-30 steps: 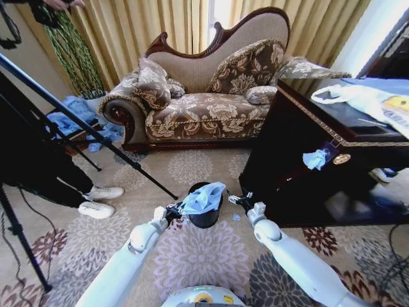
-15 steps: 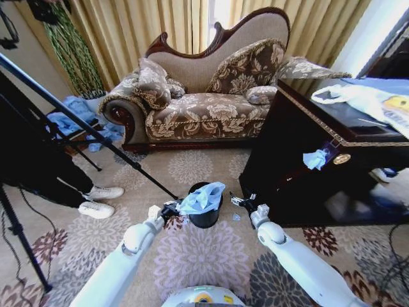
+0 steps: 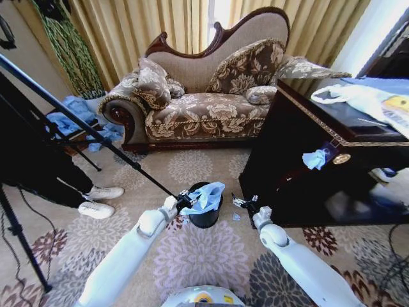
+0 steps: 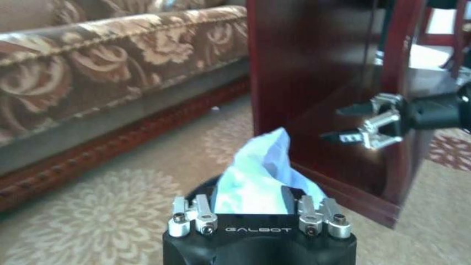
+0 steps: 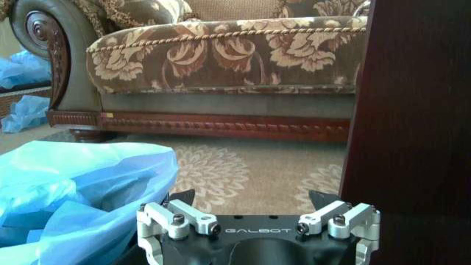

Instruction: Place a garbage bag over the trash bin.

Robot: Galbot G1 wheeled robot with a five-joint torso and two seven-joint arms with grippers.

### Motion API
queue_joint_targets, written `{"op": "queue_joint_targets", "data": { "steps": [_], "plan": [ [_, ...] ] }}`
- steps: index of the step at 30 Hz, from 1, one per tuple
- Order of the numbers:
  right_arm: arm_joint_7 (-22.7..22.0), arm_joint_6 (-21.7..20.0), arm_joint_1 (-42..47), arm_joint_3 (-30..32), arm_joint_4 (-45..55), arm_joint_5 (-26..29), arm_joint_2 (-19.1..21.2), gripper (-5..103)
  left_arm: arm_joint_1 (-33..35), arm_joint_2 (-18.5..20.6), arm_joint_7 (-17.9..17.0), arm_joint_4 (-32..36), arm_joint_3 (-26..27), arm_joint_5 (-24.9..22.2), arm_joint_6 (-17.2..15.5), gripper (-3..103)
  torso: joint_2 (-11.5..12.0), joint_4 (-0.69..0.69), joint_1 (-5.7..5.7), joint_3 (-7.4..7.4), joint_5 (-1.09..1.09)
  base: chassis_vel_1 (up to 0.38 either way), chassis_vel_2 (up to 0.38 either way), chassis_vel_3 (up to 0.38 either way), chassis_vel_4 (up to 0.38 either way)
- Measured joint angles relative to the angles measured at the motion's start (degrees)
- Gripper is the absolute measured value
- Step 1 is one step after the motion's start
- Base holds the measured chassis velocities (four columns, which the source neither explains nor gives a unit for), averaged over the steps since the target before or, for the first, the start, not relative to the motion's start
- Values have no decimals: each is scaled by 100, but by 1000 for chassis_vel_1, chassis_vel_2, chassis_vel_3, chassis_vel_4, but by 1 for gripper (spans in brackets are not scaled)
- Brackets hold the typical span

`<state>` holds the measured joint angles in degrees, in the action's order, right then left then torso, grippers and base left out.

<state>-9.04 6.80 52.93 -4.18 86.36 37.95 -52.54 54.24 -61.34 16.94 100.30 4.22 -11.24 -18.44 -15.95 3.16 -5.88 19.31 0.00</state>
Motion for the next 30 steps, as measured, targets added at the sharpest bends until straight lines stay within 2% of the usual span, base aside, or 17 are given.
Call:
{"op": "queue_joint_targets", "data": {
  "steps": [2, 3, 6, 7, 10, 12, 17, 18, 21, 23, 29, 30],
  "plan": [
    [13, 7, -4, 8, -14, -18, -9, 100, -34, 12, 75, -56, -87, -32, -44, 71, 0, -2, 0, 0, 0, 0, 0, 0, 0],
    [13, 7, -4, 8, -14, -18, -9, 100, -34, 12, 75, -56, -87, -32, -44, 71, 0, -2, 0, 0, 0, 0, 0, 0, 0],
    [25, 19, 11, 52, -45, -29, -29, 100, -84, -17, 147, -281, -172, -120, -76, 87, 0, -2, 0, 0, 0, 0, 0, 0, 0],
    [25, 19, 11, 52, -45, -29, -29, 100, -84, -17, 147, -281, -172, -120, -76, 87, 0, -2, 0, 0, 0, 0, 0, 0, 0],
    [42, 29, 16, 65, -88, -38, -26, 100, -173, -104, 95, -488, -208, -138, -76, 99, 0, -1, 0, 0, 0, 0, 0, 0, 0],
    [46, 31, 16, 65, -100, -39, -25, 100, -197, -126, 44, -534, -222, -142, -72, 99, 0, -1, 0, 0, 0, 0, 0, 0, 0],
    [50, 34, 9, 56, -157, -48, -51, 100, -249, -201, -141, -624, -242, -193, -48, 83, 0, -1, 0, 0, 0, 0, 0, 0, 0],
    [50, 34, 9, 56, -157, -48, -51, 100, -249, -201, -141, -624, -242, -193, -48, 83, 0, -1, 0, 0, 0, 0, 0, 0, 0],
    [45, 34, -15, 21, -177, -49, -97, 100, -244, -232, -142, -670, -243, -204, -37, 71, 0, -1, 0, 0, 0, 0, 0, 0, 0],
    [42, 34, -26, 9, -182, -49, -108, 100, -239, -247, -142, -693, -243, -207, -23, 71, 0, -1, 0, 0, 0, 0, 0, 0, 0],
    [31, 48, -84, -34, -228, -58, -136, 100, -223, -298, -142, -768, -231, -246, 45, 50, 0, -1, 0, 0, 0, 0, 0, 0, 0],
    [31, 48, -84, -34, -228, -58, -136, 100, -223, -298, -142, -768, -231, -246, 45, 50, 0, -1, 0, 0, 0, 0, 0, 0, 0]
  ]
}}
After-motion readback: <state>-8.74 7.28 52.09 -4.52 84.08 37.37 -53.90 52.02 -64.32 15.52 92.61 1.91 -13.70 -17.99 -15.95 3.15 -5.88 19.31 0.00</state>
